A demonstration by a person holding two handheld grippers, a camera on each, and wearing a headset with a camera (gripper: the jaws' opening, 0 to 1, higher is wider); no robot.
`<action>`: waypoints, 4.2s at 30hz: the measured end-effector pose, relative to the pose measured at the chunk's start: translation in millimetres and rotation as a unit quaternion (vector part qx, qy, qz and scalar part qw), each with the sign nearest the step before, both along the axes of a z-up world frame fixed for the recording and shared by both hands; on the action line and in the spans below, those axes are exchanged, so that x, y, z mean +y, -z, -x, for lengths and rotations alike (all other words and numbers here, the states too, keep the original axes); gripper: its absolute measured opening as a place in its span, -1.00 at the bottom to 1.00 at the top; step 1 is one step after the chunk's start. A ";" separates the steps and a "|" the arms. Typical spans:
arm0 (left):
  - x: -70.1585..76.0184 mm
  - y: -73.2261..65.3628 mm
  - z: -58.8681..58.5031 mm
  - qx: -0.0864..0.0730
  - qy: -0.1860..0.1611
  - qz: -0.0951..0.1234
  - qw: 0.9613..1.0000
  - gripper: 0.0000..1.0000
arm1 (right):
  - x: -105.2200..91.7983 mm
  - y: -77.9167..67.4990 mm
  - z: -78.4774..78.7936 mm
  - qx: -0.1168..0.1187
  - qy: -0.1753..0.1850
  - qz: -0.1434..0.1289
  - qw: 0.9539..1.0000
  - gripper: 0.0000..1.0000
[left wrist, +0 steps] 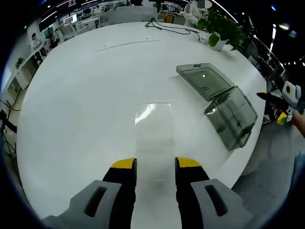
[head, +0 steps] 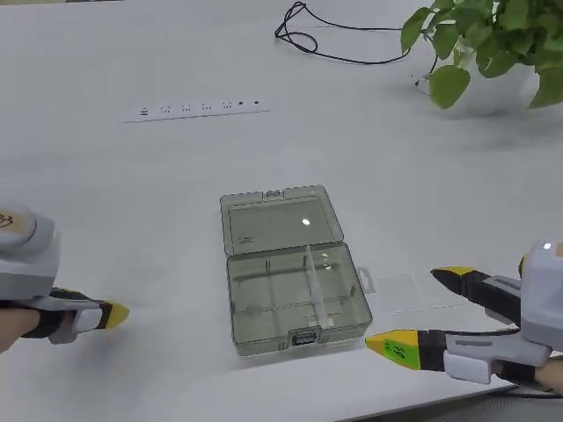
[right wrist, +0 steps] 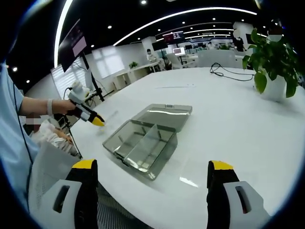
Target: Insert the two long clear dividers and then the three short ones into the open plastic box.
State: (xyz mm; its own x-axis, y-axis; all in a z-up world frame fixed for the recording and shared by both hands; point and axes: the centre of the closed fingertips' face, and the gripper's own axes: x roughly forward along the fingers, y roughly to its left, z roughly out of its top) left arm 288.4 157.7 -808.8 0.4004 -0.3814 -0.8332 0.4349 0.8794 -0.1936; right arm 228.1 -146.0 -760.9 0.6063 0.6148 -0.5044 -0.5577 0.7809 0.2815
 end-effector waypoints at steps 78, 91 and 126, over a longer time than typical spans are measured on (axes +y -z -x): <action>-193.6 -51.2 44.8 -0.065 0.007 0.238 0.969 -0.40 | 94.0 -28.1 -35.3 0.123 -0.012 -0.129 0.984 -0.92; -193.8 -58.6 51.7 -0.066 -0.006 0.248 0.966 -0.40 | 101.7 -39.9 -25.1 0.155 -0.019 -0.112 0.981 -0.96; -144.8 -51.4 37.2 -0.232 0.245 0.153 0.929 1.00 | 83.6 -26.7 -54.7 0.297 0.034 -0.018 0.954 -0.97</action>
